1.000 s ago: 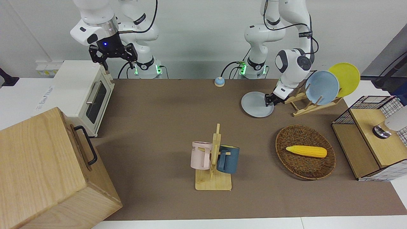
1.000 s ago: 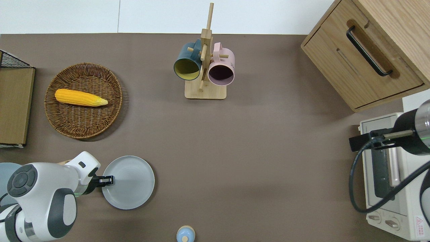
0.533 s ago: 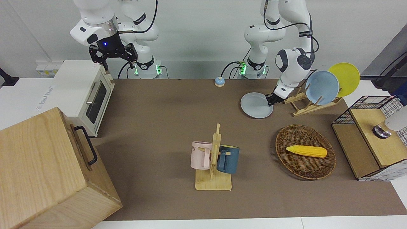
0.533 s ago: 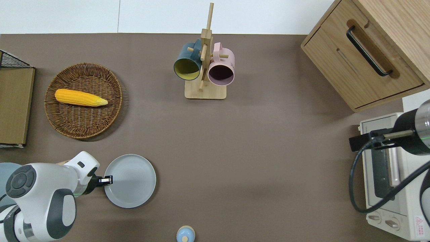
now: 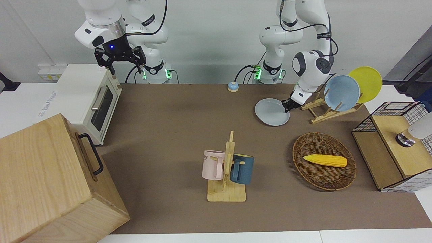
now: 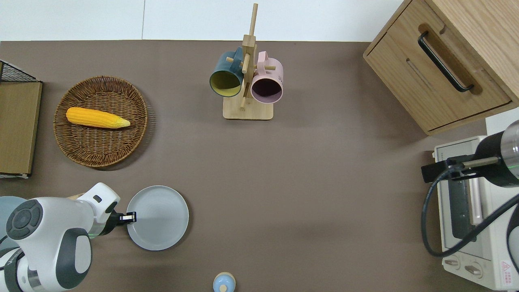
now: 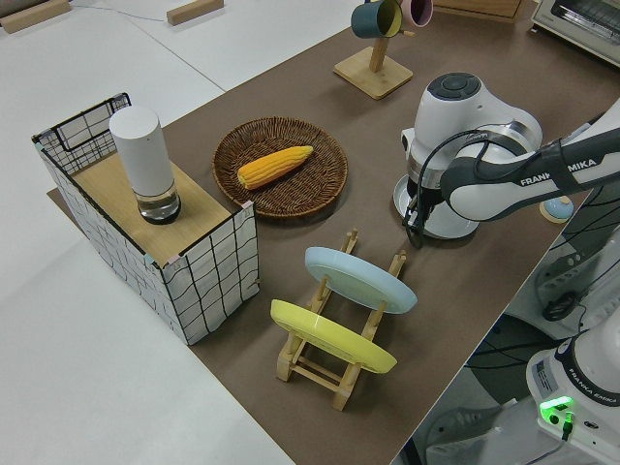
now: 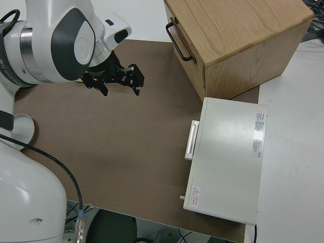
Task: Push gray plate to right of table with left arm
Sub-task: 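Lower the left gripper against the gray plate's rim, then push the gray plate with the left gripper toward the toaster oven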
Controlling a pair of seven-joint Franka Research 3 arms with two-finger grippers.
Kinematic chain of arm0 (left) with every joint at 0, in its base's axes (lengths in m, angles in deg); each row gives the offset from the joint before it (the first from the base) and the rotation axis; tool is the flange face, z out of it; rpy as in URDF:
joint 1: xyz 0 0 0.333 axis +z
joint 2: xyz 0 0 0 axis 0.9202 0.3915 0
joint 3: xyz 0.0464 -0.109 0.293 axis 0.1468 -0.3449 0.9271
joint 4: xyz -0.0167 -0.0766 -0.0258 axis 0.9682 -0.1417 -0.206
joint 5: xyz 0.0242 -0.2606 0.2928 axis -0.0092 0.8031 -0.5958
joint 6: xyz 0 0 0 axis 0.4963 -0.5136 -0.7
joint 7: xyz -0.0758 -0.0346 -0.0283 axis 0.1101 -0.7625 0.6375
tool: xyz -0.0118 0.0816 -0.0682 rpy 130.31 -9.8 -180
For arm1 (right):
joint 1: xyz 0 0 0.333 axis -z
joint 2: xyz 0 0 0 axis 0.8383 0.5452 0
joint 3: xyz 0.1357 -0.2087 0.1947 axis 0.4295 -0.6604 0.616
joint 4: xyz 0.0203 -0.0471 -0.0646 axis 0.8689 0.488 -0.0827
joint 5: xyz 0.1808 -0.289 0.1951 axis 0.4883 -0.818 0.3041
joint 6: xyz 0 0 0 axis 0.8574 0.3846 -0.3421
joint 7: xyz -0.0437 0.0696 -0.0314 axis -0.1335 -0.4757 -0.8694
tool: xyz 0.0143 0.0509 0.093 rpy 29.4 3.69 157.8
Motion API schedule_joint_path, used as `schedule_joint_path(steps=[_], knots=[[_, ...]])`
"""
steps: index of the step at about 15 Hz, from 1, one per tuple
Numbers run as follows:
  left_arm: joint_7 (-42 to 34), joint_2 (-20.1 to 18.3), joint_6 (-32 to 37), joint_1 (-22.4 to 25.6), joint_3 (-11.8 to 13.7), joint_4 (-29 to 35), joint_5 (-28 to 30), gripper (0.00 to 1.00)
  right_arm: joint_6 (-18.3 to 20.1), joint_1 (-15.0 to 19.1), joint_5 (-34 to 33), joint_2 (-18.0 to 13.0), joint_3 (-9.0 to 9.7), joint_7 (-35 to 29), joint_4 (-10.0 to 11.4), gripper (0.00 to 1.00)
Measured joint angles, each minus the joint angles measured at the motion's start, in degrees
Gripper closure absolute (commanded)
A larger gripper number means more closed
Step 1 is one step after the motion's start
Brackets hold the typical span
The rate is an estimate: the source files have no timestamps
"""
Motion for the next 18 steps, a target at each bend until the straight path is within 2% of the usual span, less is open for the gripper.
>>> schedule_joint_path(steps=[3, 14, 18], knots=[[0.8, 0.0, 0.1, 0.0, -0.3, 0.0, 0.3, 1.0, 0.0, 0.0, 0.0, 0.0, 0.0, 0.0, 0.0, 0.005], [6.2, 0.0, 0.0, -0.6, -6.2, 0.0, 3.5, 1.0, 0.0, 0.0, 0.0, 0.0, 0.0, 0.0, 0.0, 0.005], [8.0, 0.0, 0.0, -2.8, -8.8, 0.0, 7.0, 1.0, 0.0, 0.0, 0.0, 0.0, 0.0, 0.0, 0.0, 0.005]])
